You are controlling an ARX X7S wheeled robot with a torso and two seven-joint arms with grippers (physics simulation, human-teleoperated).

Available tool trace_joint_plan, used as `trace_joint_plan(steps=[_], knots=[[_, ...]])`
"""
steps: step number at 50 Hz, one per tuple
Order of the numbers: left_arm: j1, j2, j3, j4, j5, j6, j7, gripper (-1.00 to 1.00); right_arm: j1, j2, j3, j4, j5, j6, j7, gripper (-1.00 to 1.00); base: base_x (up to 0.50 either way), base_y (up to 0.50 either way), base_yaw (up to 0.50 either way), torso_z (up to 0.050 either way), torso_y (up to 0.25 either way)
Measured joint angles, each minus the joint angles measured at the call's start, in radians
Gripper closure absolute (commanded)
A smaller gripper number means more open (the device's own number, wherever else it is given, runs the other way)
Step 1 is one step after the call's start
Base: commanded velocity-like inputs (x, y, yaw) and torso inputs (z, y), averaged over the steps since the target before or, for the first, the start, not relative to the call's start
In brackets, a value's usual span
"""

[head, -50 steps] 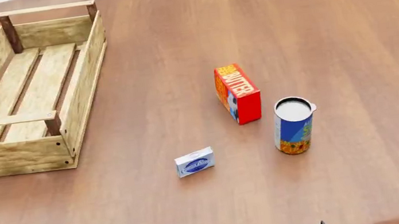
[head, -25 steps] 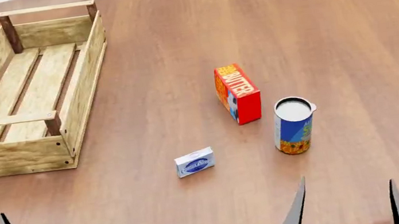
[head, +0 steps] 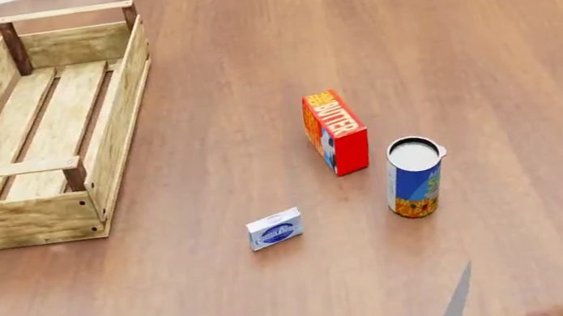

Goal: Pick up the cream cheese and put it in the tray.

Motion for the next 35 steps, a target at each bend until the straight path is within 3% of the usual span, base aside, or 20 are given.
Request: trace_joint_plan(steps=[7,22,35], knots=[[0.004,-0.010,0.002,-0.008,0.000,0.025,-0.019,-1.00,-0.001,0.005,-0.004,0.013,-0.014,-0.021,0.022,-1.00,0.00,0.02,0.00,0.000,0.000],[0.008,-0.025,0.005,-0.026,0.009,0.055,-0.052,-1.00,0.001,0.016,-0.022,0.033,-0.027,-0.037,0.048,-1.00,0.03,0.46,0.00,0.000,0.000],[0.008,-0.036,0.011,-0.032,0.013,0.058,-0.069,-1.00,0.002,0.024,-0.040,0.035,-0.028,-0.034,0.058,-1.00,0.02,0.27,0.00,0.000,0.000]])
